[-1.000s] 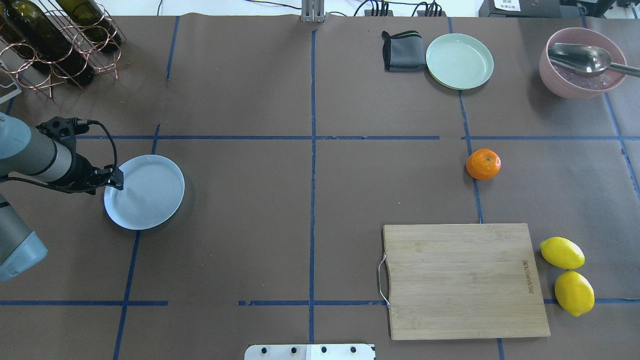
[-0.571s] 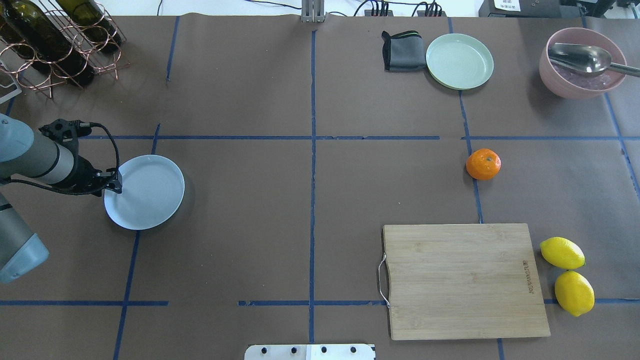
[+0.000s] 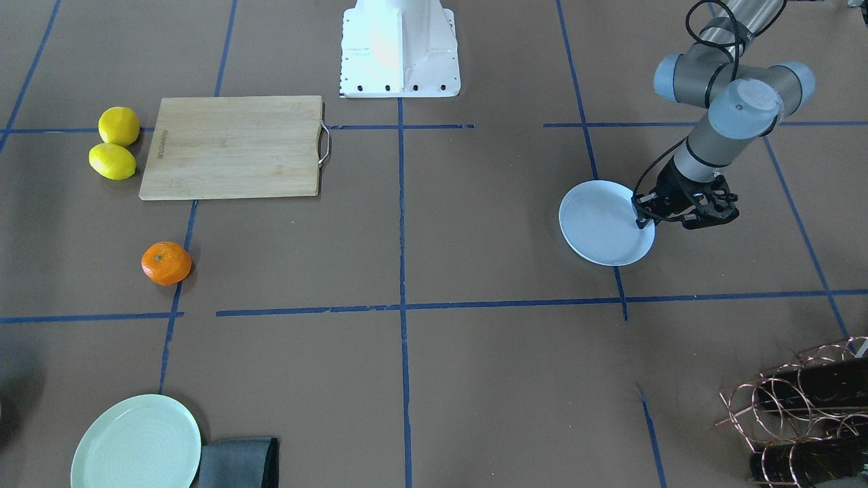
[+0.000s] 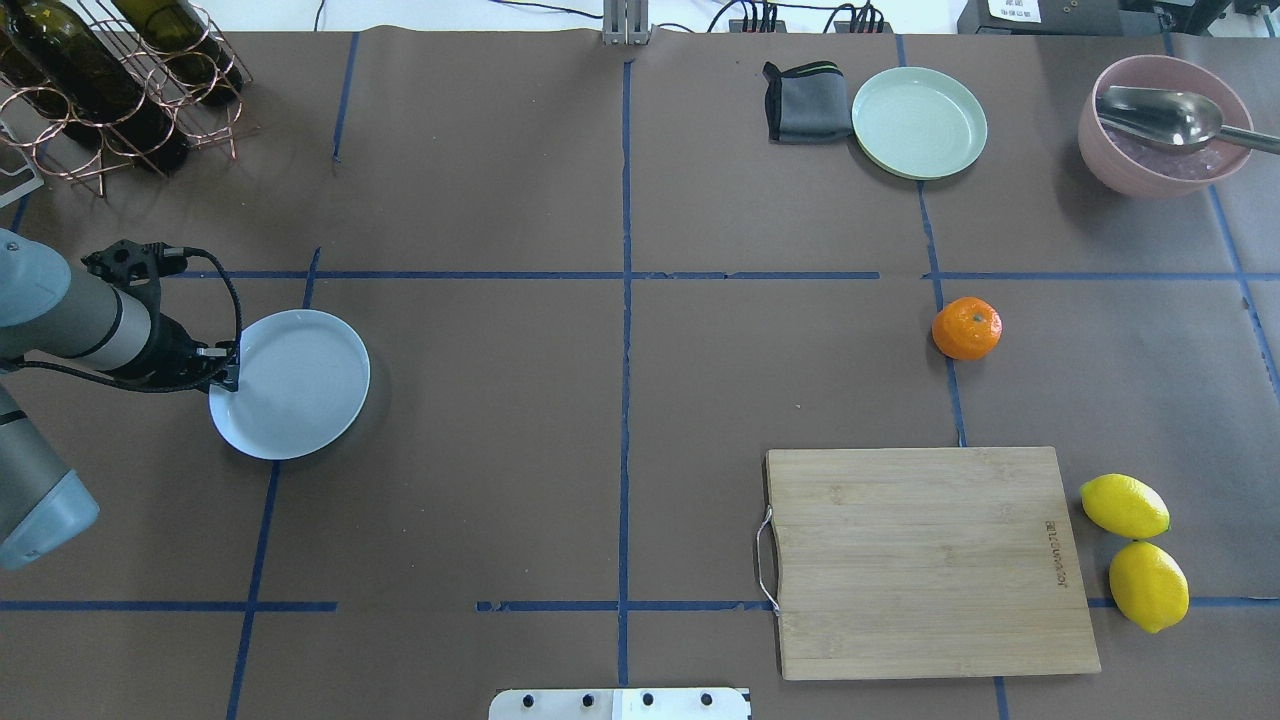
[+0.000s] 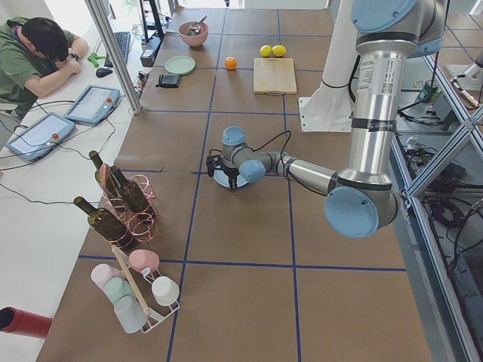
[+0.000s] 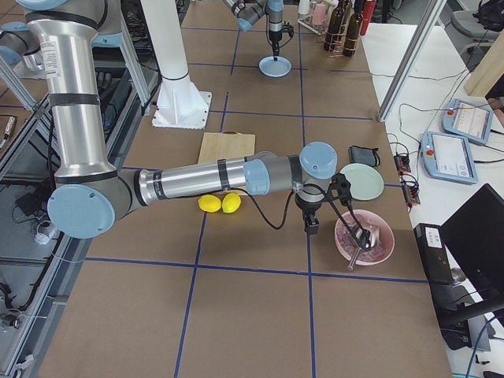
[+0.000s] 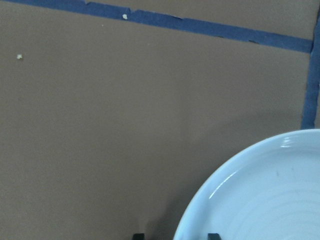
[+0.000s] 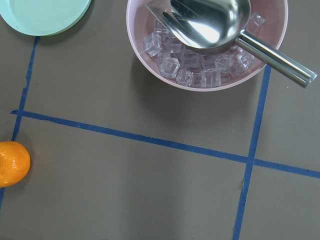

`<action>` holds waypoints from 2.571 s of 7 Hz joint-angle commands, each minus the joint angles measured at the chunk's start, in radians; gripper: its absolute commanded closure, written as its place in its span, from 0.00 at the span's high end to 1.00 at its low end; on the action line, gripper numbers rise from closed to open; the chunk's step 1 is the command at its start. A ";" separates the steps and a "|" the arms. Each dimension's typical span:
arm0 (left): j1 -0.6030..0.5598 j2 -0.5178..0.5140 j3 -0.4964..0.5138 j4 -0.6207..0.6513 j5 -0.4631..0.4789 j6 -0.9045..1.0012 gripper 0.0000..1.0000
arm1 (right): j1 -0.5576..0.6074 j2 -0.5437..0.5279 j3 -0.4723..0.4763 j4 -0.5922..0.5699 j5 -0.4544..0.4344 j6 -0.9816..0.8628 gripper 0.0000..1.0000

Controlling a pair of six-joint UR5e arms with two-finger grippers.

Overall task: Pick orange to plate
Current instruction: 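Lift the white plate with the left gripper and carry it to table center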

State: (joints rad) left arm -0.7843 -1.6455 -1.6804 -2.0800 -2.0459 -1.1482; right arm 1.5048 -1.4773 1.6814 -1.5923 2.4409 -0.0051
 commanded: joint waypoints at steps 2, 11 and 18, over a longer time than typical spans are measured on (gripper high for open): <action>-0.018 0.059 -0.106 0.008 -0.013 0.010 0.00 | 0.000 0.000 0.017 0.000 0.006 0.028 1.00; 0.069 -0.405 -0.010 0.048 -0.149 -0.474 0.00 | -0.138 0.020 0.165 0.020 -0.005 0.384 1.00; 0.278 -0.490 0.107 -0.028 0.110 -0.613 0.00 | -0.276 0.057 0.169 0.146 -0.053 0.629 1.00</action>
State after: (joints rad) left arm -0.5096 -2.1373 -1.5765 -2.1041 -1.9402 -1.7644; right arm 1.2376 -1.4212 1.8499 -1.4500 2.3912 0.6186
